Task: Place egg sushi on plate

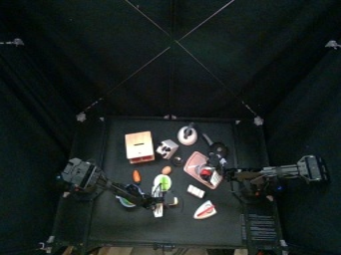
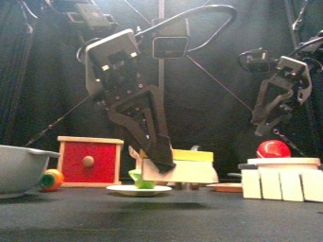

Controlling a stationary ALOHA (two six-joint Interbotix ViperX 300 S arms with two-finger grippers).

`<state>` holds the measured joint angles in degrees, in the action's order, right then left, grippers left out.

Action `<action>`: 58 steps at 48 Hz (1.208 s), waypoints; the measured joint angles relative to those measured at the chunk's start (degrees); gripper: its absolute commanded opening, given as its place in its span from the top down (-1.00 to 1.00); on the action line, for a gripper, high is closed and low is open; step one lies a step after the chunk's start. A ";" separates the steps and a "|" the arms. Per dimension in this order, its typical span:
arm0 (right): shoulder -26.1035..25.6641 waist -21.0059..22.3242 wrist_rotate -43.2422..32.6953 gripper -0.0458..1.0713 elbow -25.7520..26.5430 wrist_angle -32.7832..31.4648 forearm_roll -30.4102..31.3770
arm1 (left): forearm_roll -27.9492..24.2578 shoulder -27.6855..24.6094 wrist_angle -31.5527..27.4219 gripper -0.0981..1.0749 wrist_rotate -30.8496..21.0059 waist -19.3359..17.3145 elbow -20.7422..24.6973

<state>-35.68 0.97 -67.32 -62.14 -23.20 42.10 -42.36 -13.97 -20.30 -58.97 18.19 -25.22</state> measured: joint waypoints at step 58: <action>-4.57 -0.35 -0.09 -0.88 -2.64 -4.92 -3.43 | 15.12 -9.14 3.16 -0.05 -1.32 -25.31 19.07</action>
<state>-40.25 0.62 -67.41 -64.78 -28.13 38.67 -27.25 -23.12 -17.14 -60.29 -7.12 -6.15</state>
